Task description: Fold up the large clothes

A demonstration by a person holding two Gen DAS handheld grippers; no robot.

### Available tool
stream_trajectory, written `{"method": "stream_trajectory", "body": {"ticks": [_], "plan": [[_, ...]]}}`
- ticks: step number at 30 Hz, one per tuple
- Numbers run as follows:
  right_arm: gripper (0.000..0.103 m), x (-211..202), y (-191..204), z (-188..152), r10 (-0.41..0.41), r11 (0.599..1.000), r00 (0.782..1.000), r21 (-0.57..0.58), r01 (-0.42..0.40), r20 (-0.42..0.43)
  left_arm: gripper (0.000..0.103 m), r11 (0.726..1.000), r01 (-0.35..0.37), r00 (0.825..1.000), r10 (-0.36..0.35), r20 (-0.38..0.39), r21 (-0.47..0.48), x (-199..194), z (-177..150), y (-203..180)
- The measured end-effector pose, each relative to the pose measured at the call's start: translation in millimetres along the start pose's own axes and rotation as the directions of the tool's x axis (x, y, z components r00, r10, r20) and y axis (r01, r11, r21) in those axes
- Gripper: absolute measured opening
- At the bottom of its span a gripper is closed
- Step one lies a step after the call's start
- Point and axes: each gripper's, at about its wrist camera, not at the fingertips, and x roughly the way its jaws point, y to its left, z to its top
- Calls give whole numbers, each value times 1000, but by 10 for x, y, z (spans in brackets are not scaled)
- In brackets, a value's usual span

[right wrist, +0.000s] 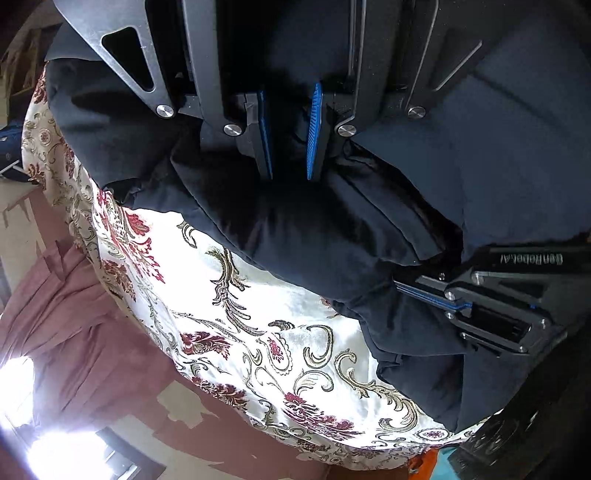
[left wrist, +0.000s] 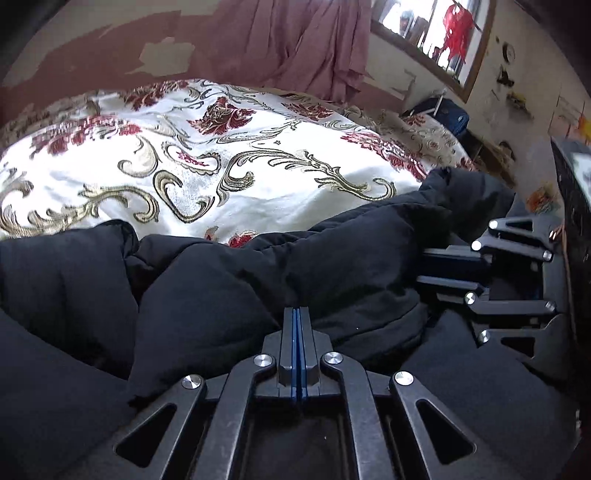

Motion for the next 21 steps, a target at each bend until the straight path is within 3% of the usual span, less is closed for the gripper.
{"method": "stream_trajectory", "body": {"ticks": [6, 12, 16, 21], "plan": [[16, 77, 21, 9, -27, 999, 999, 40, 27, 21, 4, 999, -31, 999, 31, 13, 9, 62, 8, -1], [16, -160, 64, -192, -92, 993, 981, 84, 79, 171, 3, 993, 87, 993, -79, 92, -84, -140, -2, 160], [16, -200, 92, -164, -113, 993, 979, 64, 103, 168, 3, 991, 100, 991, -91, 100, -91, -179, -7, 168], [19, -344, 13, -144, -54, 996, 990, 77, 44, 129, 2, 995, 54, 989, -43, 141, -78, -342, -3, 141]]}}
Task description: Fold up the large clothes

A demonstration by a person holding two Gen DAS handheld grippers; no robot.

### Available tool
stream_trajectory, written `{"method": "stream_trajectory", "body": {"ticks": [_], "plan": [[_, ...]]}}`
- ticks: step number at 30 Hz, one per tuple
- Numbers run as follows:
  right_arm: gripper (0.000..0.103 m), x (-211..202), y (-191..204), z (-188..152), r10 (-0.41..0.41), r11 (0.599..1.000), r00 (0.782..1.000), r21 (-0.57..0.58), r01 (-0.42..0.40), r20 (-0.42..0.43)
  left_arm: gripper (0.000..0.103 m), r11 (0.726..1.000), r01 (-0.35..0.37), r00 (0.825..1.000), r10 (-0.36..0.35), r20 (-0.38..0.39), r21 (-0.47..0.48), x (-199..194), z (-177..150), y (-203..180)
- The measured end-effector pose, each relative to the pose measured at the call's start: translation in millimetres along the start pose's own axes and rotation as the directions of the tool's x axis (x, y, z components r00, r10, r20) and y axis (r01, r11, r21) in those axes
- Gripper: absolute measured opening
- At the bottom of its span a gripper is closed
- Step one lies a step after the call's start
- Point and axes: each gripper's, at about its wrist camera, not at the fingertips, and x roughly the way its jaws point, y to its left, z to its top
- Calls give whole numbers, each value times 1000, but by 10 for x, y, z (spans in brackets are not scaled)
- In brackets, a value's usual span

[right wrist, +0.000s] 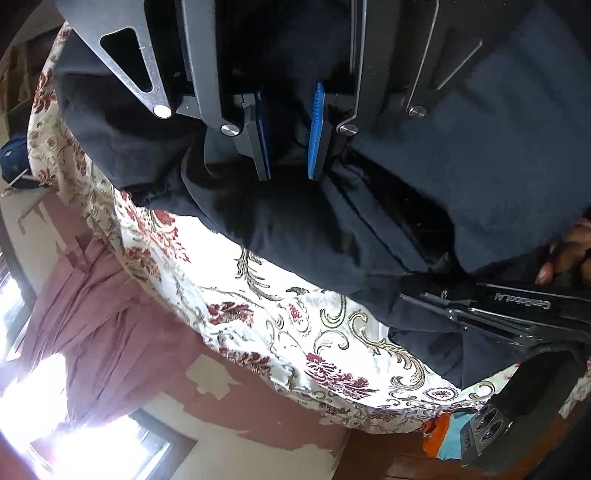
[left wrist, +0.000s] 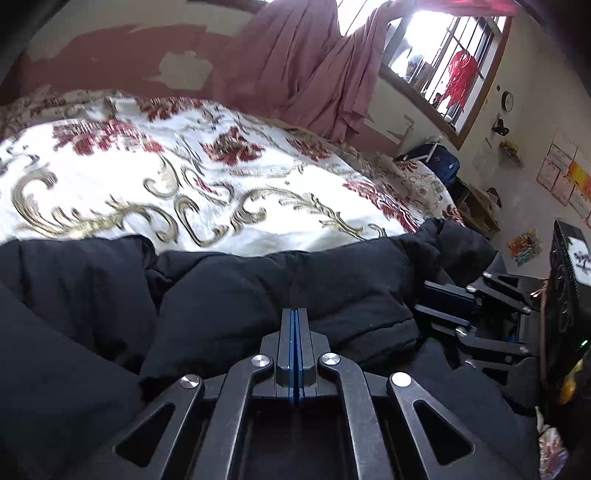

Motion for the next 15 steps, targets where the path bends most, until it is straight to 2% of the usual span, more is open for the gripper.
{"method": "stream_trajectory", "body": {"ticks": [3, 4, 5, 6, 10, 12, 13, 15], "plan": [[31, -149, -67, 21, 16, 999, 1000, 48, -15, -13, 2, 999, -35, 999, 34, 13, 30, -91, 14, -37], [46, -198, -90, 24, 35, 997, 999, 70, -35, -12, 2, 999, -40, 999, 39, 21, 36, -129, 18, -52], [54, -233, -98, 22, 42, 995, 999, 86, -41, -9, 2, 998, -51, 998, 50, 29, 32, -169, 21, -65], [55, -278, -101, 18, 38, 994, 999, 99, -38, -2, 2, 998, -60, 998, 59, 35, 26, -204, 22, -74], [57, -451, -70, -16, -12, 992, 1000, 122, 10, 18, 17, 990, -139, 988, 136, 72, 33, -380, 18, -211], [57, -528, -79, -47, -33, 990, 999, 139, 30, 24, 26, 986, -165, 982, 164, 91, 7, -490, 18, -246], [57, -566, -96, -58, -40, 988, 999, 153, 35, 30, 34, 985, -174, 980, 174, 92, -13, -559, 22, -259], [57, -670, -139, -93, -39, 981, 998, 193, 29, 47, 42, 985, -171, 978, 174, 113, -35, -732, 30, -308]]}}
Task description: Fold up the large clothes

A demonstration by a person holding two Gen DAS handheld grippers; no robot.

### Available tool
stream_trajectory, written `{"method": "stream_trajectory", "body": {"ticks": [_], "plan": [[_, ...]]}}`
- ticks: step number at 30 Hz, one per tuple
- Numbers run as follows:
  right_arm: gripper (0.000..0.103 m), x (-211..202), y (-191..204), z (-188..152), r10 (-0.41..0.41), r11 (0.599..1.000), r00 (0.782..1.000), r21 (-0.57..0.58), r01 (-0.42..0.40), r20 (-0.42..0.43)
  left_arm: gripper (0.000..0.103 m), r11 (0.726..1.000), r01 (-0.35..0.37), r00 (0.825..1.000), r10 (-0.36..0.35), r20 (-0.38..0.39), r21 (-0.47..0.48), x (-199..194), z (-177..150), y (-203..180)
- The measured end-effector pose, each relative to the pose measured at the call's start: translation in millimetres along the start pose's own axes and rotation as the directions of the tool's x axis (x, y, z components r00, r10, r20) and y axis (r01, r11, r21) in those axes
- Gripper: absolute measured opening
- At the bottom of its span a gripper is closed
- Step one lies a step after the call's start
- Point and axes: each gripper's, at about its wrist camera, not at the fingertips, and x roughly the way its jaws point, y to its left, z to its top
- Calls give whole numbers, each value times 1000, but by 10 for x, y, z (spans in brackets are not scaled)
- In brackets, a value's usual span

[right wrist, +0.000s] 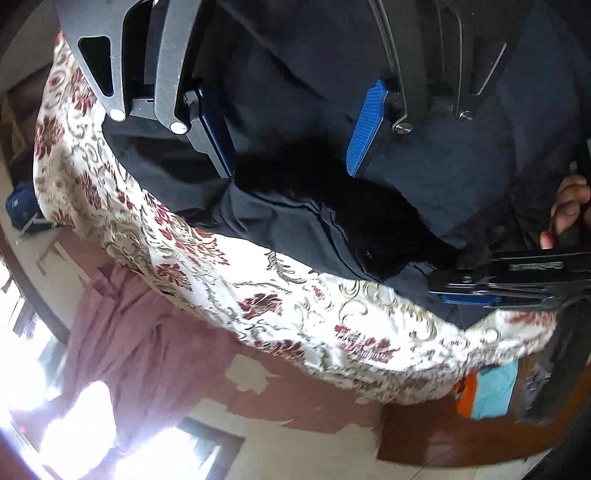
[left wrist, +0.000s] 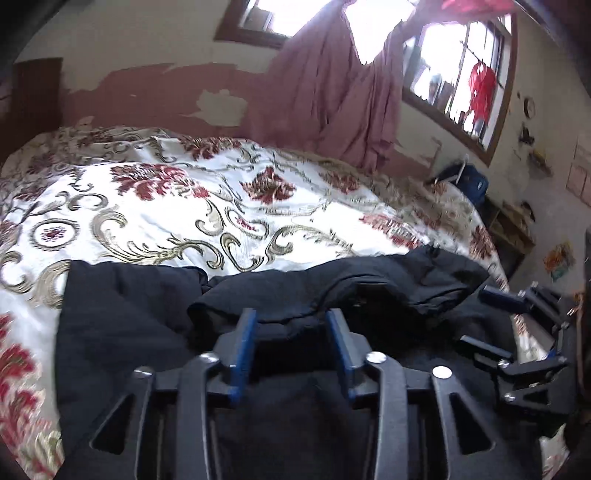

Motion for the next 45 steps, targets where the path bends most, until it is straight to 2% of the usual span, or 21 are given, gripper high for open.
{"method": "stream_trajectory", "body": {"ticks": [1, 2, 3, 5, 11, 17, 20, 28, 37, 40, 45], "plan": [[58, -61, -35, -18, 4, 1000, 1000, 25, -4, 10, 56, 1000, -8, 1000, 8, 19, -5, -111, 15, -20], [60, -135, -61, -41, 6, 999, 1000, 46, -7, 22, 77, 1000, -15, 999, 16, 41, -10, -204, 23, -39], [61, -206, -81, -65, 5, 998, 999, 59, -7, 35, 85, 1000, -23, 996, 24, 81, -18, -349, 34, -65], [68, -398, -122, -128, -3, 996, 997, 87, -4, 82, 89, 1000, -21, 990, 24, 141, -19, -622, 46, -136], [79, -1057, -222, -278, 7, 982, 978, 184, -46, 207, 101, 997, -77, 975, 72, 211, 18, -1251, 50, -402], [91, -1615, -249, -422, 56, 959, 959, 252, -128, 276, 102, 993, -111, 970, 100, 221, 38, -1819, -70, -631], [95, -1829, -248, -547, 48, 943, 953, 301, -142, 298, 102, 986, -162, 958, 147, 246, 41, -2062, -228, -750], [95, -2319, -117, -997, 73, 933, 939, 311, -183, 336, 102, 966, -241, 944, 210, 256, 95, -2603, -736, -1089], [96, -2793, -14, -1425, 88, 926, 923, 312, -214, 374, 102, 965, -247, 936, 213, 281, 91, -3068, -1150, -1318], [96, -2914, 7, -1514, 85, 923, 922, 319, -216, 377, 102, 968, -237, 936, 206, 287, 79, -3201, -1219, -1355], [96, -3089, 66, -1653, 92, 919, 923, 324, -223, 373, 102, 959, -267, 928, 230, 293, 92, -3438, -1344, -1384]]}}
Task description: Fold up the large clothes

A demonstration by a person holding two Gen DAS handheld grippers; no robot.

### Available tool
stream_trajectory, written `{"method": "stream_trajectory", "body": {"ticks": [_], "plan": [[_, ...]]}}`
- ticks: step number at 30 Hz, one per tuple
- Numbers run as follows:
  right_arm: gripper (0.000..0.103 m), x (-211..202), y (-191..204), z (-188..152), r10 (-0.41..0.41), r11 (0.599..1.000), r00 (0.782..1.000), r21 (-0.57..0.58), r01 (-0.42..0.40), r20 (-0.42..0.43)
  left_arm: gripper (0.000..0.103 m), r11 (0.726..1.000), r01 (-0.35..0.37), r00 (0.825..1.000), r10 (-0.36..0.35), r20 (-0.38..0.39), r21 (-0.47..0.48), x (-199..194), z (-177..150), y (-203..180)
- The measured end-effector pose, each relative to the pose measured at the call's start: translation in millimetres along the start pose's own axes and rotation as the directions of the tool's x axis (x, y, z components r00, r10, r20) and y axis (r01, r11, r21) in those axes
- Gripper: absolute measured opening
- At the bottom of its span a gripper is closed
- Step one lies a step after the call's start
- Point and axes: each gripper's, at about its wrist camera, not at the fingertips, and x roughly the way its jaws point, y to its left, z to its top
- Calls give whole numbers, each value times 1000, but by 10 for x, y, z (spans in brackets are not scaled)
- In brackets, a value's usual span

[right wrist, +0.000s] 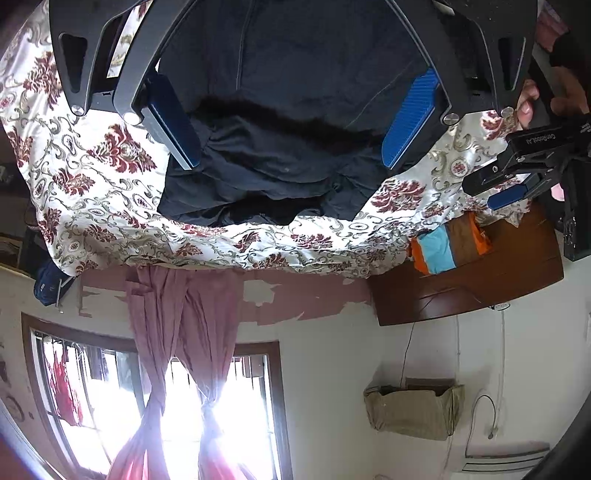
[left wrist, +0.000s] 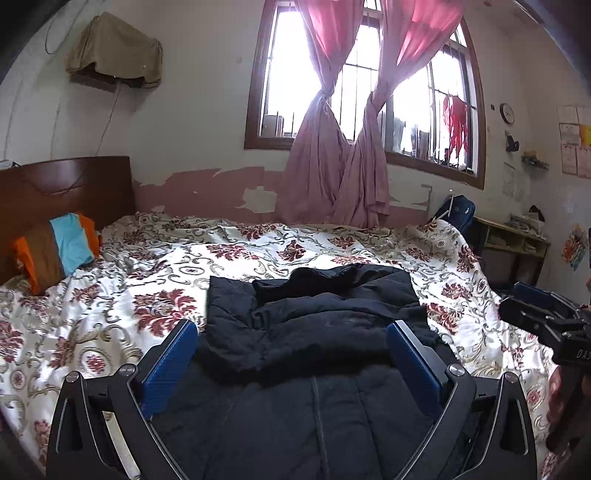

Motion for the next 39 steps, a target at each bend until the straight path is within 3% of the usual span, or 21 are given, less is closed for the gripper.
{"method": "stream_trajectory", "body": {"ticks": [10, 20, 30, 39], "plan": [[97, -492, 171, -350, 6, 998, 1000, -67, -5, 12, 102, 997, -27, 995, 33, -89, 75, -362, -496, 104], [97, -743, 298, -686, 27, 997, 1000, -69, -27, 5, 102, 999, -11, 992, 15, -125, 35, -586, -873, 159], [97, -762, 93, -1331, 2, 999, 996, -33, -5, -92, 102, 997, -12, 980, 27, -197, 73, -651, -1185, 269], [97, -692, 5, -1916, -26, 1000, 973, -4, 26, -228, 102, 994, 27, 962, 2, -273, 101, -724, -1522, 297]]}}
